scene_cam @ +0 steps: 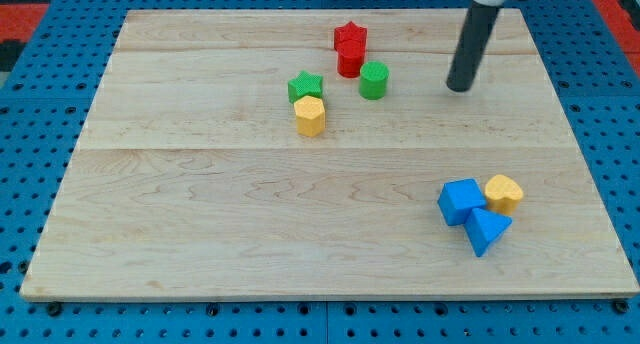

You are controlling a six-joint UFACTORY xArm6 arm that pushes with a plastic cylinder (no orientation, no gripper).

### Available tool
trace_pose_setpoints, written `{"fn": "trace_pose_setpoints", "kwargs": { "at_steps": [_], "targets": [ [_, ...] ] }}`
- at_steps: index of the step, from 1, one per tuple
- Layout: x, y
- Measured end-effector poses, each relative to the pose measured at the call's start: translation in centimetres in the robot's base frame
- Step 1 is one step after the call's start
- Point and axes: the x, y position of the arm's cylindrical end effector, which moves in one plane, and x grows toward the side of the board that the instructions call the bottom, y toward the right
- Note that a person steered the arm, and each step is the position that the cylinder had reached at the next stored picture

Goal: Slide both the circle diagonal to each other

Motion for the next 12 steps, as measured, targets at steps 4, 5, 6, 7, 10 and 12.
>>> {"fn": "trace_pose_setpoints", "kwargs": {
  "at_steps": [4, 5, 6, 7, 10, 12],
  "targets": [
    [-4.3, -7.4],
    [-4.6, -9.3],
    [-5.0, -10.3],
    [-5.7, -9.2],
    [1.1, -13.2],
    [2.4, -7.0]
  ]
}}
